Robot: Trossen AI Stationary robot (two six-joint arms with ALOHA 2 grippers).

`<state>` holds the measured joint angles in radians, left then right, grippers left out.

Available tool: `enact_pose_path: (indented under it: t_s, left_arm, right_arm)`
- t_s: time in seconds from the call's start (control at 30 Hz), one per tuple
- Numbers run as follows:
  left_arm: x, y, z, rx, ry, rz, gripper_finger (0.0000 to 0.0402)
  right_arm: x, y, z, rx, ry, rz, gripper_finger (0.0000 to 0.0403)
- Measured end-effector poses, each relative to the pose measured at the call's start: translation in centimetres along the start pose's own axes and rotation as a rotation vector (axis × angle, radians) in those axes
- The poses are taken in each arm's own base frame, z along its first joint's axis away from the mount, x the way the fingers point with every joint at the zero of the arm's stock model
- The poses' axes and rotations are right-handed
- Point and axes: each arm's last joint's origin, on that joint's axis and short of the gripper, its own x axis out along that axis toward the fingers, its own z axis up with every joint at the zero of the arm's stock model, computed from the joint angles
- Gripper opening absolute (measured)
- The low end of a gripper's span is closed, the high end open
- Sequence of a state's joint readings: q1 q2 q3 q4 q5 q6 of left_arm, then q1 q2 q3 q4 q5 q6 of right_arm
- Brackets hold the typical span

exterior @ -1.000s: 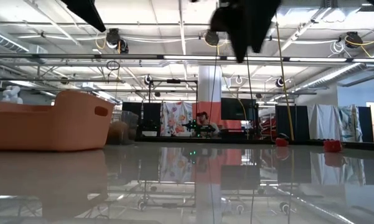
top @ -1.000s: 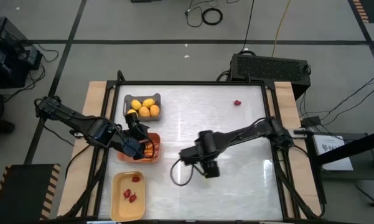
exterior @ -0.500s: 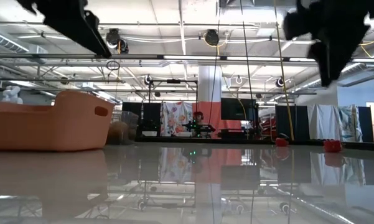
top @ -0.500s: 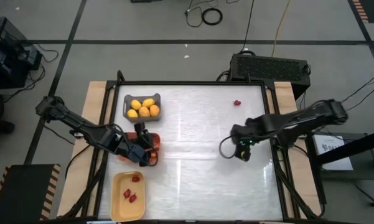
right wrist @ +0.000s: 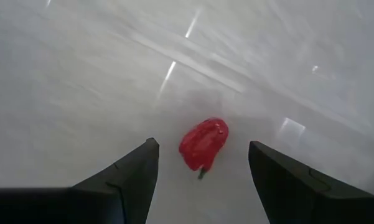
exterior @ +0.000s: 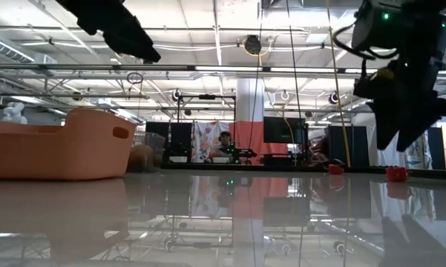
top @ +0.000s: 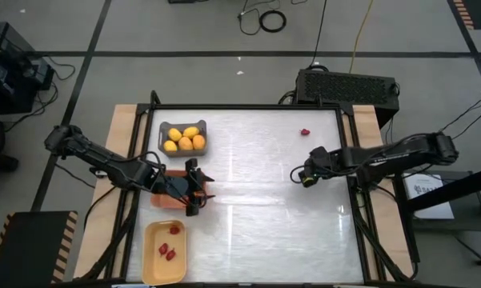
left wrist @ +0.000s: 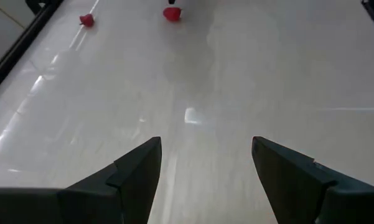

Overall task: Sort produce into baskets
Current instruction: Put the red chili pepper into the yellow bin

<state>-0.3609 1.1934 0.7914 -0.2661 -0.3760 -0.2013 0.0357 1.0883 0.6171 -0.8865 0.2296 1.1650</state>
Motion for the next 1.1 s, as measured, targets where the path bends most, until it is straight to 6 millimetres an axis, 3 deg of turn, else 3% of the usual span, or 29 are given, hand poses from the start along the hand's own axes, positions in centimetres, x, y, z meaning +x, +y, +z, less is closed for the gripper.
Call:
enact_pose_path:
  t_s: [0.4,0.7,0.87,1.1]
  left_arm:
    - [0.0,0.0,0.0,0.005,0.005,-0.005,0.0257]
    - [0.0,0.0,0.0,0.005,0.005,-0.005,0.0257]
    - [0.0,0.0,0.0,0.005,0.006,-0.006,0.0257]
    - [0.0,0.0,0.0,0.007,0.006,-0.006,0.0257]
  right_arm:
    - [2.6,-1.0,-0.9,0.112,0.003,-0.017,0.0237]
    - [4.2,-0.2,-1.0,0.088,0.005,-0.02,0.0229]
    - [4.7,-0.1,-1.1,0.08,0.019,-0.05,0.0187]
    - [4.7,0.0,-1.1,0.081,0.031,-0.028,0.0097]
